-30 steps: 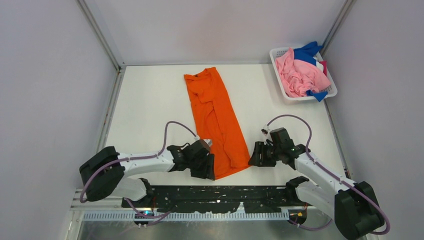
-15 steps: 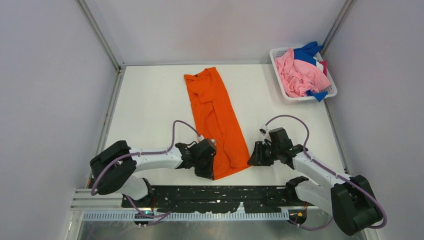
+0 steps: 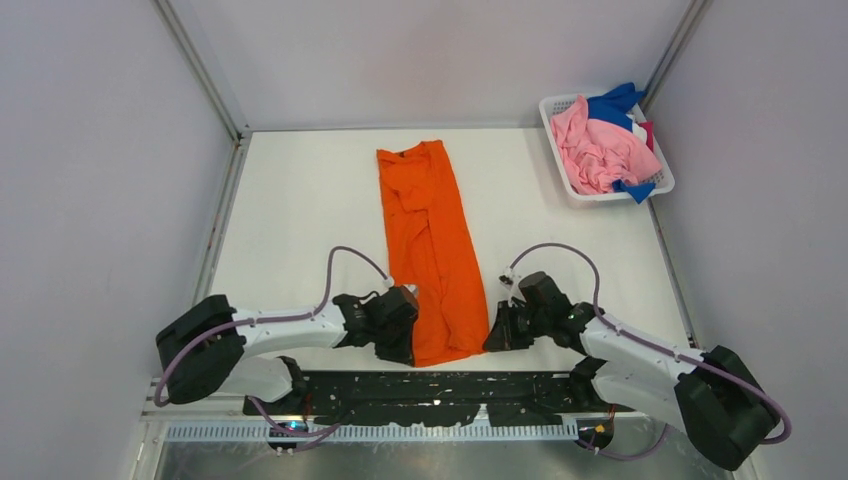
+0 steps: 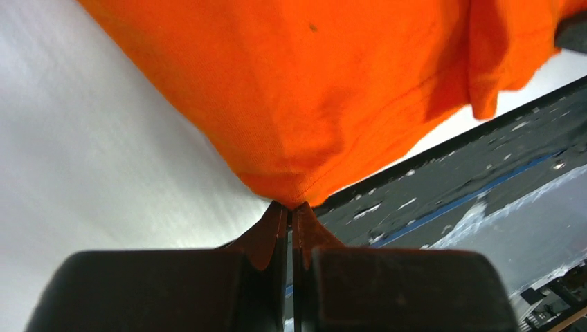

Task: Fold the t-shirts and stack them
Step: Fold the folded rectangular tshirt in 1/3 of the way

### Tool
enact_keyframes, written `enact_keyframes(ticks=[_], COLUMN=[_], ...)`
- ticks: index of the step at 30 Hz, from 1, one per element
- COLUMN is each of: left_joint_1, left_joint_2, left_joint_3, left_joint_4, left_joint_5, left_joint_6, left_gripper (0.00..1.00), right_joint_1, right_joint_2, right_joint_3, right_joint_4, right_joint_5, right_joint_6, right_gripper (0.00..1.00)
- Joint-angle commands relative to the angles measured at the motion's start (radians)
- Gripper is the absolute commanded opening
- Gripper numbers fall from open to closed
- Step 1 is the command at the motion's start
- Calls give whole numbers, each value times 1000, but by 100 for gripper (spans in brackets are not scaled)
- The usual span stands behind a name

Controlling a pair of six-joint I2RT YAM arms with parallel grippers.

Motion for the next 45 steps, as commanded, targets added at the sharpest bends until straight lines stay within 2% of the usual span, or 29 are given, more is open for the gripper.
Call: enact_keyframes(ticks=[1,7,10,15,21,24,29,33,37,45], left_joint_1=[-20,-58,-66,-66,-10,47,175,289,361,482], left_joint_2=[-105,-215,-246,-289,-256,-223,-181,-131,-72,27], left_joint_3=[-79,-114,-102,-49,26,61,98,148,214,332], left_joint_4=[-74,-160,-153,-125,-105,-82,-23,-26,-53,-93], left_joint_5=[-32,-22,-7,-13,-30,-33,-20,-10,-20,0], left_joint_6=[-30,-33,-17,23,96,111,146,172,228,296], left_gripper=[0,0,0,0,0,0,0,0,0,0], right_joint_1=[175,344,359,360,355,323,249,162,70,-35], right_joint_2=[-109,-235,-258,-247,-199,-150,-79,-3,89,245], right_joint_3=[-69,-82,-73,-12,139,201,273,311,370,465], right_joint_4=[-64,-50,-1,-36,-135,-177,-117,-36,1,26], right_joint_5=[16,64,71,138,278,328,333,289,246,196], right_joint_6=[165,291,325,306,188,140,89,74,41,10], right_gripper=[5,5,5,5,5,5,5,5,5,5])
